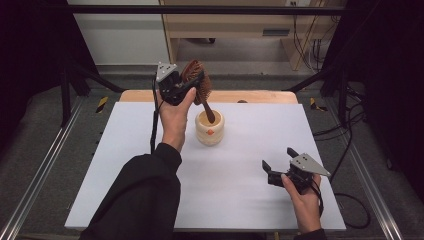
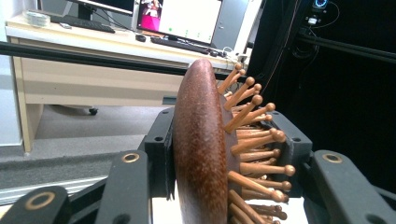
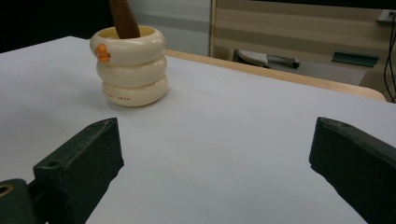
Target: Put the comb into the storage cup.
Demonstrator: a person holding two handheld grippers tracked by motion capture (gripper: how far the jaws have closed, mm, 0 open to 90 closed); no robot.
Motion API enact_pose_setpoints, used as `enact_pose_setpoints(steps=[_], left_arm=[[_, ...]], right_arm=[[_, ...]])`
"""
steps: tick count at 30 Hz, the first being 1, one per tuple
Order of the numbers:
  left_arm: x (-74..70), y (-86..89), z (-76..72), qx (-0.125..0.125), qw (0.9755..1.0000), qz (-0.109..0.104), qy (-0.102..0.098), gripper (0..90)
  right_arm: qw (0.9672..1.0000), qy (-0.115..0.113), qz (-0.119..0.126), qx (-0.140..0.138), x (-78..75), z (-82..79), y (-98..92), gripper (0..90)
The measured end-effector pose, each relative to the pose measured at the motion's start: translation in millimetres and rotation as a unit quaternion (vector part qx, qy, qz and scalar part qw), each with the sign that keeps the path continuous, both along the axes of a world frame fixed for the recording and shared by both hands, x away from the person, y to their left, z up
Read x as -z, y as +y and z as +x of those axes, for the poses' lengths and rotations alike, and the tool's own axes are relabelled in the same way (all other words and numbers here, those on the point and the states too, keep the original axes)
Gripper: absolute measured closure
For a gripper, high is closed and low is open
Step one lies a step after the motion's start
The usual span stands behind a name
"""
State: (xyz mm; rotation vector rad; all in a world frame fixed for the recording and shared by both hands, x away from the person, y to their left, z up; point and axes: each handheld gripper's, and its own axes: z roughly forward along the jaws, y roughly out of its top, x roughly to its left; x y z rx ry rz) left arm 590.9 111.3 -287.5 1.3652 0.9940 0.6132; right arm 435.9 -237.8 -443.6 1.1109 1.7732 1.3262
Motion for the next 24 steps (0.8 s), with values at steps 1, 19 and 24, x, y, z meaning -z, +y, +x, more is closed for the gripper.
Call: enact_pose_setpoints(steps=[1,19,24], left_arm=[[0.6,-0.9,0.3,0.0,1.0,0.004,-0.002,50.9],[19.0,-4.4,2.8,-0.003,0.9995,0.029,0.01,50.6],[22.0,-4.6,1.9,-0.004,0.9994,0.034,0.007,50.7]], right_arm=[[1.0,0.0,0.0,0.0,0.1,0.0,-0.1,3.0],[1.0,0.002,-0.003,-0.002,0.9,0.5,1.1,3.1],[1.0,0.002,-0.002,-0.003,0.8,0.3,1.3,3.1]])
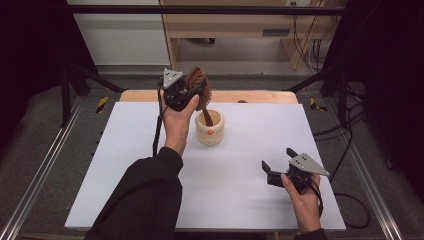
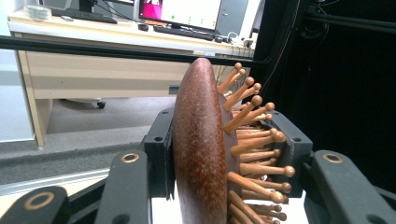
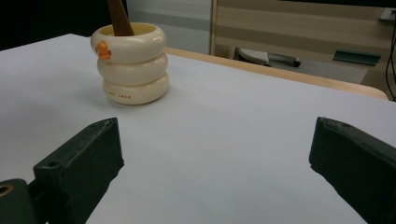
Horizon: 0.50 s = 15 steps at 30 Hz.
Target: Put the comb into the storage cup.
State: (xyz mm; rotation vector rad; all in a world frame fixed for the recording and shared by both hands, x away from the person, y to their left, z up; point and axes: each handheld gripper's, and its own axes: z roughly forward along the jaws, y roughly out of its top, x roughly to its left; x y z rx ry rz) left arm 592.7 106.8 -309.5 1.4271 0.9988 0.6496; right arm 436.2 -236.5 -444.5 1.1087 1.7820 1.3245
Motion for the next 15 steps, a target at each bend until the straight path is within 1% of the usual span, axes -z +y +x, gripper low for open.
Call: enact_pose_setpoints(steps=[4,15], left_arm=[[2.7,0.4,0.2,-0.002,1.0,-0.004,0.002,50.6],[7.6,1.7,1.6,-0.002,1.0,-0.001,0.007,50.6]], right_arm=[[1.0,0.001,-0.002,0.002,0.3,0.5,-0.1,3.3],[1.0,0.0,0.001,0.0,0.0,0.2,0.4,3.2]])
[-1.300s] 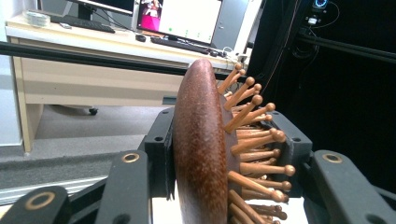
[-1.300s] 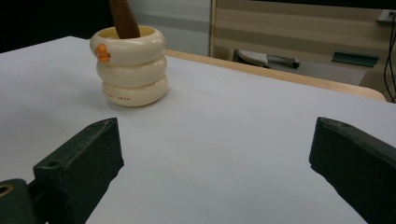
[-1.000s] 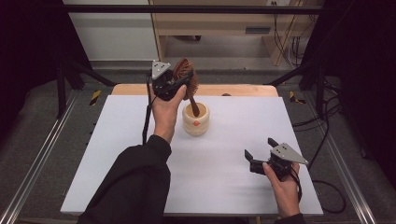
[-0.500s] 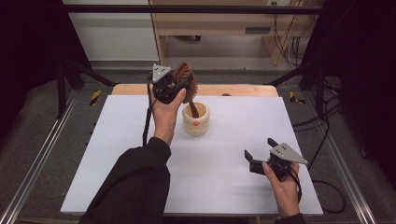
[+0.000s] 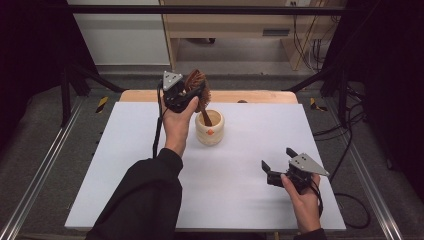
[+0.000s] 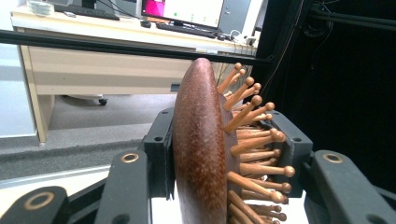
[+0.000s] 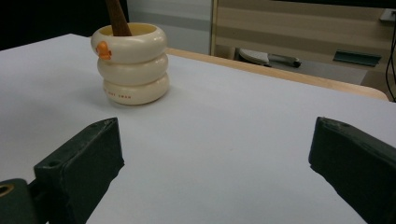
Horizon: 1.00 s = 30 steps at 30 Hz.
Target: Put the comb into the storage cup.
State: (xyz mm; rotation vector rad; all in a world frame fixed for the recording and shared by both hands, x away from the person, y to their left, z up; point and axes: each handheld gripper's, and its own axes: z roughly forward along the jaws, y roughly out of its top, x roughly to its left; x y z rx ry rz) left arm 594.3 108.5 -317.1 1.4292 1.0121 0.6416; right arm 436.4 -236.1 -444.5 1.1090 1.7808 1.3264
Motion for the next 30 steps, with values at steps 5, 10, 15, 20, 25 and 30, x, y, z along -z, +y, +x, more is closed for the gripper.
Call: enact_pose_setpoints(steps=[5,10,15,20,25,30], left_arm=[[2.7,-0.6,0.1,0.0,1.0,0.0,0.002,50.6],[4.3,-0.5,0.0,-0.001,1.0,-0.001,0.001,50.6],[6.1,-0.8,-0.2,0.001,1.0,-0.001,0.004,50.6],[6.7,-0.1,0.3,-0.002,1.0,-0.002,0.004,50.6],[8.4,-1.9,-0.1,0.0,1.0,-0.005,0.006,50.6],[10.9,-4.4,0.1,-0.002,1.0,-0.005,0.007,50.5]], right_arm=[[1.0,0.002,-0.003,0.002,0.5,0.3,0.3,3.3],[1.0,0.002,-0.005,0.001,0.8,0.5,0.4,3.2],[1.0,0.002,-0.004,-0.001,0.9,0.5,0.8,3.2],[1.0,0.006,-0.005,0.001,1.3,0.9,0.9,3.3],[1.0,0.006,-0.004,0.001,1.3,0.9,1.2,3.2],[1.0,0.007,-0.005,0.001,1.5,1.0,1.4,3.2]])
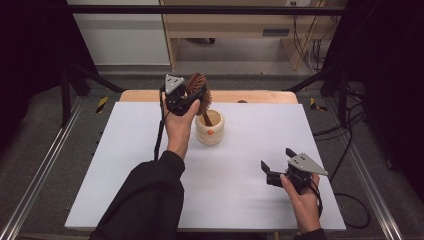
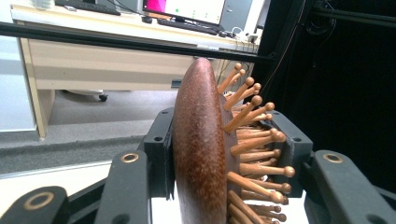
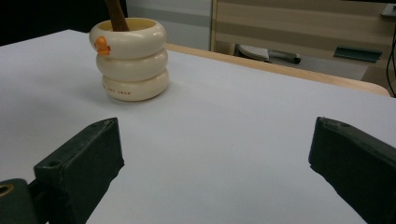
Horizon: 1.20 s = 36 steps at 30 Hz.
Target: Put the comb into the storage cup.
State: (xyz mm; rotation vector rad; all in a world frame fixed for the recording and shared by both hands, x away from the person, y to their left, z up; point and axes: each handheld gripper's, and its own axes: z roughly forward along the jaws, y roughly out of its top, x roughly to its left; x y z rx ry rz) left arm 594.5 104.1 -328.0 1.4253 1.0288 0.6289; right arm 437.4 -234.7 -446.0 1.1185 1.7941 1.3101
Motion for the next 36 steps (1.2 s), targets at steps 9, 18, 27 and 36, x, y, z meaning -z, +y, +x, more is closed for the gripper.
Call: enact_pose_setpoints(steps=[9,18,27,36], left_arm=[[5.9,-4.4,1.9,-0.003,1.0,-0.002,0.002,50.5],[12.5,-7.6,4.1,0.0,0.9999,-0.006,0.008,50.5],[19.0,-11.3,4.4,0.004,0.9998,-0.011,0.015,50.4],[21.3,-12.4,4.8,0.002,0.9997,-0.015,0.018,50.4]], right_arm=[[1.0,0.001,-0.001,-0.001,0.4,0.2,0.1,3.2],[1.0,0.003,-0.002,-0.002,0.7,0.5,0.4,3.1],[1.0,0.003,-0.002,-0.002,0.8,0.3,0.2,3.1],[1.0,0.004,-0.002,-0.002,0.9,0.6,0.0,3.1]])
